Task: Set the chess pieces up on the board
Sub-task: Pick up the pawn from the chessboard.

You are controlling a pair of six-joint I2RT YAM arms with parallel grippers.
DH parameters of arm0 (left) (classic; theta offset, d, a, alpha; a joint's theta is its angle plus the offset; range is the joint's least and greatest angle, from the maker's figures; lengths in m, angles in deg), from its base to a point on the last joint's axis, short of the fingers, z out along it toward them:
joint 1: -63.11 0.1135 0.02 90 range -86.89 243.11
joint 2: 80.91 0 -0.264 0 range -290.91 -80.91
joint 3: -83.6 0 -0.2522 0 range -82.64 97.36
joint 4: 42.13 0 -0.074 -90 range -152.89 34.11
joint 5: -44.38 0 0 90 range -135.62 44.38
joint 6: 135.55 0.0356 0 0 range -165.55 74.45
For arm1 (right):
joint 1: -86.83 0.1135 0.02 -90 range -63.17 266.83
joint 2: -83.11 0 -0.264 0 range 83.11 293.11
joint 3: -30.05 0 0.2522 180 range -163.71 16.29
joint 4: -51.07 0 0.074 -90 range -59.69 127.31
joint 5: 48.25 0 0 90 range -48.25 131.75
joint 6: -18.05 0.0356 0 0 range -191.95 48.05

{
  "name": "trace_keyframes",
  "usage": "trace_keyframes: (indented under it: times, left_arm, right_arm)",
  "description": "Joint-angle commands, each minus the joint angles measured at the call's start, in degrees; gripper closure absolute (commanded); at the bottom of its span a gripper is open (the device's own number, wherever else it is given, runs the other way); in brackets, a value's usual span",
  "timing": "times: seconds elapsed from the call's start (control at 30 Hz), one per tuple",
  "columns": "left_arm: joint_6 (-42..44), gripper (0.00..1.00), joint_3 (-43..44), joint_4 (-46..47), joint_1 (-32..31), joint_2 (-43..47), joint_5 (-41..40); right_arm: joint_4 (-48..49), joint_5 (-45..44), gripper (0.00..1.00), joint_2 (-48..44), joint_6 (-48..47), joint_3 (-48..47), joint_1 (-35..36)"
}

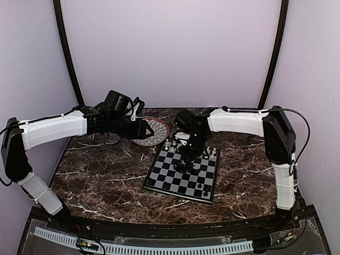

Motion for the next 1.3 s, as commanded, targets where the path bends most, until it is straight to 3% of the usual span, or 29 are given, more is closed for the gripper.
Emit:
trace_keyframes:
  times: [0.0, 0.27, 0.6, 0.87, 1.07, 1.27]
  left_arm:
    - [1.02, 0.53, 1.25, -1.37, -0.28, 0.78, -0.37]
    - [1.08, 0.53, 1.47, -1.43, -0.28, 0.55, -0.38]
    - [1.24, 0.53, 1.85, -1.53, -0.25, -0.13, -0.12]
    - [1.24, 0.53, 1.98, -1.31, -0.2, -0.55, 0.24]
    - [1.28, 0.53, 1.96, -1.4, -0.23, -0.47, 0.16]
    - [0.95, 0.52, 1.45, -1.02, -0.27, -0.49, 0.47]
  right_arm:
    - [-0.12, 0.52, 0.81, 0.32, -0.72, -0.59, -0.06]
    - [-0.43, 0.72, 0.85, 1.08, -0.53, -0.43, -0.39]
    - [-1.24, 0.6, 0.81, 1.31, -0.28, 0.88, -0.41]
    - [-1.43, -0.43, 0.99, 0.32, -0.4, 0.49, -0.51]
    - [-1.84, -3.01, 1.0, -2.66, -0.19, -2.15, -0.48]
    - [-1.83, 0.11, 1.0, -4.08, 0.78, -2.01, 0.41]
